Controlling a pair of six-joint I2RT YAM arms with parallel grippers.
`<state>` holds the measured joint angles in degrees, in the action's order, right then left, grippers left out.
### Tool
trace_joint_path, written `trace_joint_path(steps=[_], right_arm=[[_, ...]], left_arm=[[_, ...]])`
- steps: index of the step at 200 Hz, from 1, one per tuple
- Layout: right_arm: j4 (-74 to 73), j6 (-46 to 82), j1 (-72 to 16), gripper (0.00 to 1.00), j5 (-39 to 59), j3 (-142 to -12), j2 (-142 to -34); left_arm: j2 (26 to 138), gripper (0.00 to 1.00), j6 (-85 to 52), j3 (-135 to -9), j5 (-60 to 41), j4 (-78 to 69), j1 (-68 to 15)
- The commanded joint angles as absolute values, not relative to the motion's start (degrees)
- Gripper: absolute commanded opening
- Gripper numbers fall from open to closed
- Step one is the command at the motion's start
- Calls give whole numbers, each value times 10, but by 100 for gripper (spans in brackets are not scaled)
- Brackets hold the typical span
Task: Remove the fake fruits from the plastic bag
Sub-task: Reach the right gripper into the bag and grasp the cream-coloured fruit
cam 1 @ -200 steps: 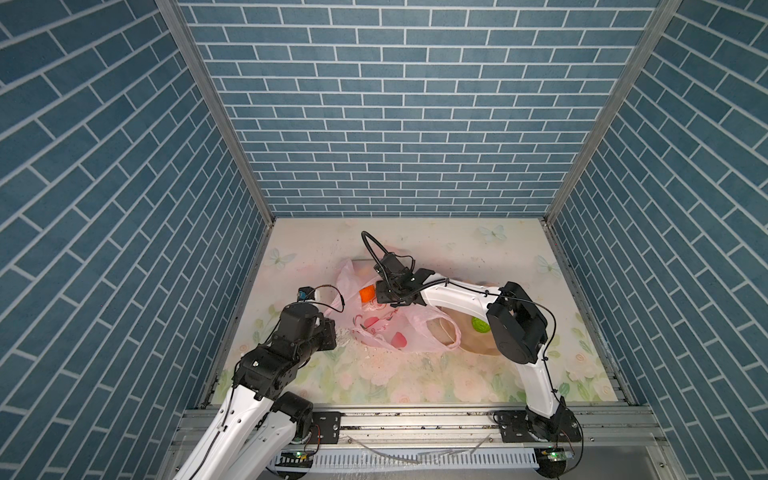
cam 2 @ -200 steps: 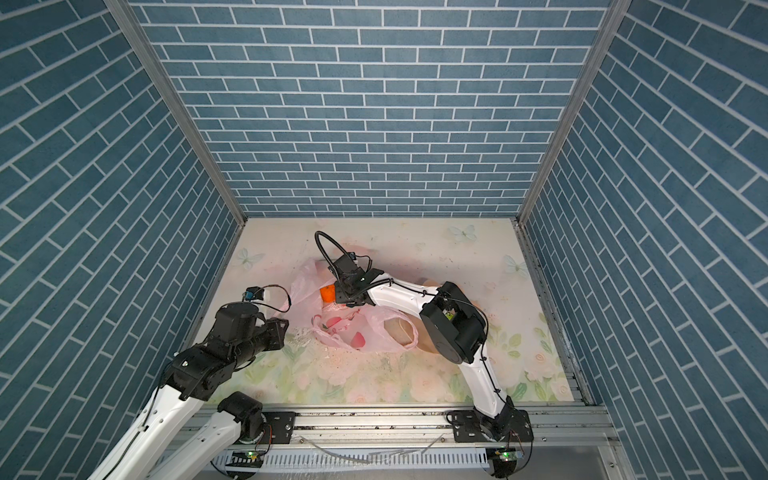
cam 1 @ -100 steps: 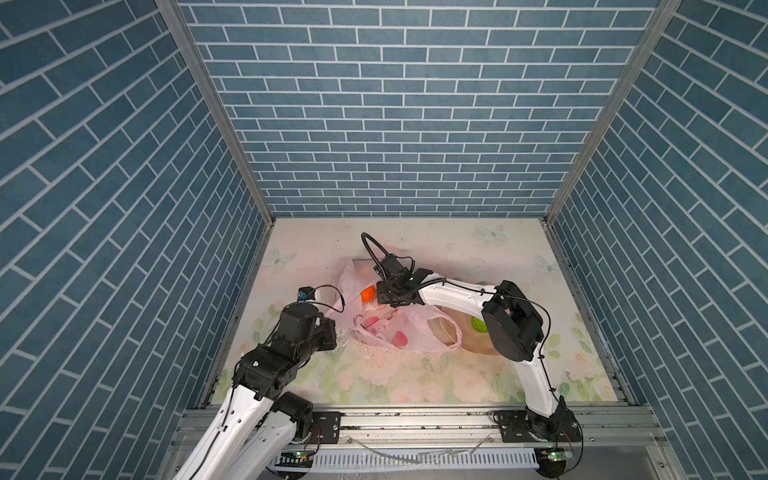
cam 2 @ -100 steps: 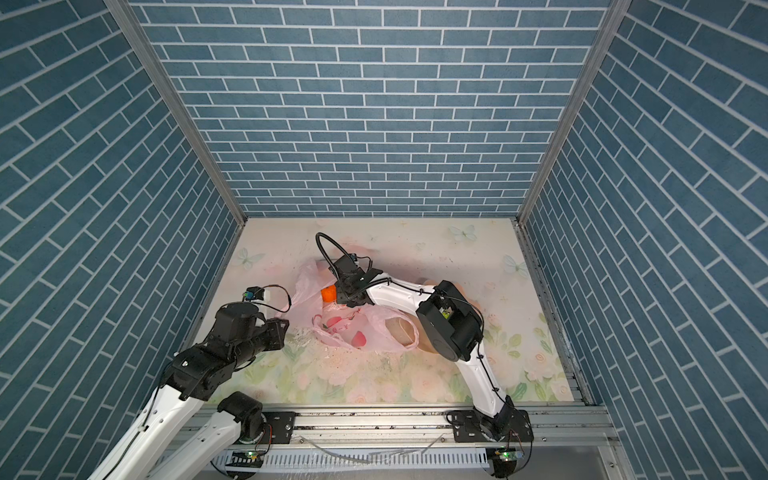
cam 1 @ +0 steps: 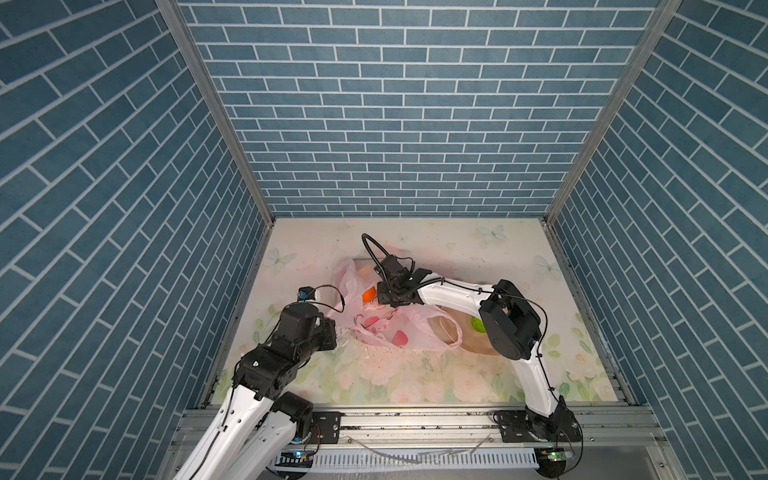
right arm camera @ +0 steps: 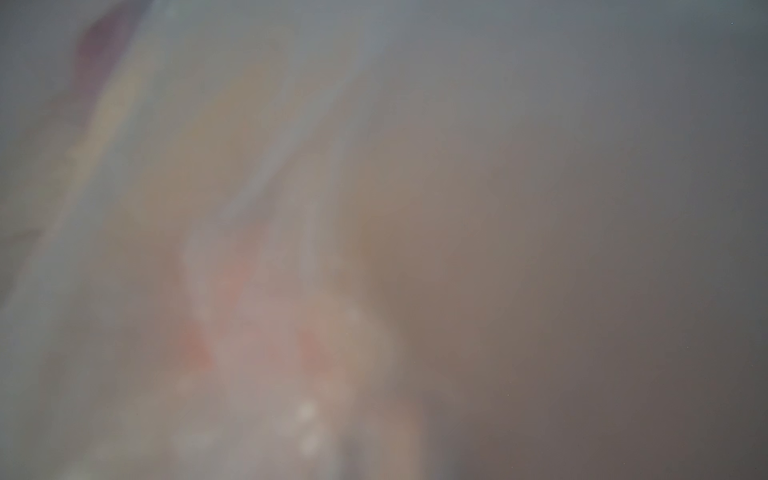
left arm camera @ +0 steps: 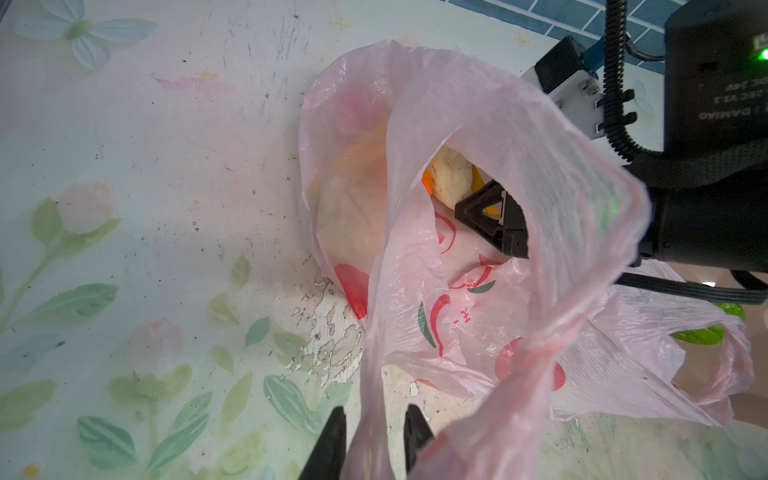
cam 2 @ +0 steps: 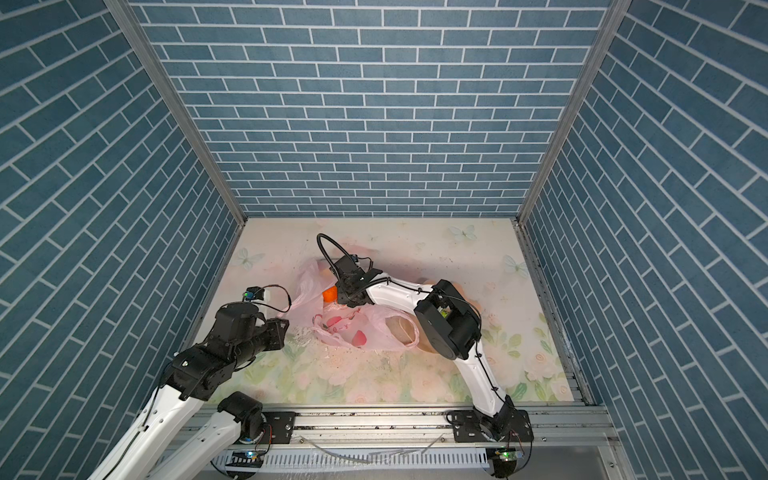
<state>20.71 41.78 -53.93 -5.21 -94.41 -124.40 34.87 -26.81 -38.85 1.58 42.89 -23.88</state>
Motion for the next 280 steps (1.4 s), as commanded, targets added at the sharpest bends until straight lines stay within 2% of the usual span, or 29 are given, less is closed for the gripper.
trace_joint_path(steps=[1,31,40,62,104,188,280], right_arm=[[219,434,-536,22,-50,-978,-1253],[220,434,-536,18,-49,-979,-1252],[220,434,-536,14,-49,-980,-1252],[222,435,-535,14,-49,-981,-1253],[226,435,-535,23,-50,-983,-1252],[226,438,-533,24,-41,-993,-1281],[225,436,-533,6,-43,-986,-1271]], left_arm=[[346,27,-268,-385,15,429,-238],[346,27,-268,-385,15,429,-237],[345,27,-268,-385,15,429,-237],[345,27,-269,-385,15,429,-238],[344,27,-269,-385,15,430,-238],[345,27,-269,-385,15,429,-238],[343,27,-269,-385,16,430,-237]])
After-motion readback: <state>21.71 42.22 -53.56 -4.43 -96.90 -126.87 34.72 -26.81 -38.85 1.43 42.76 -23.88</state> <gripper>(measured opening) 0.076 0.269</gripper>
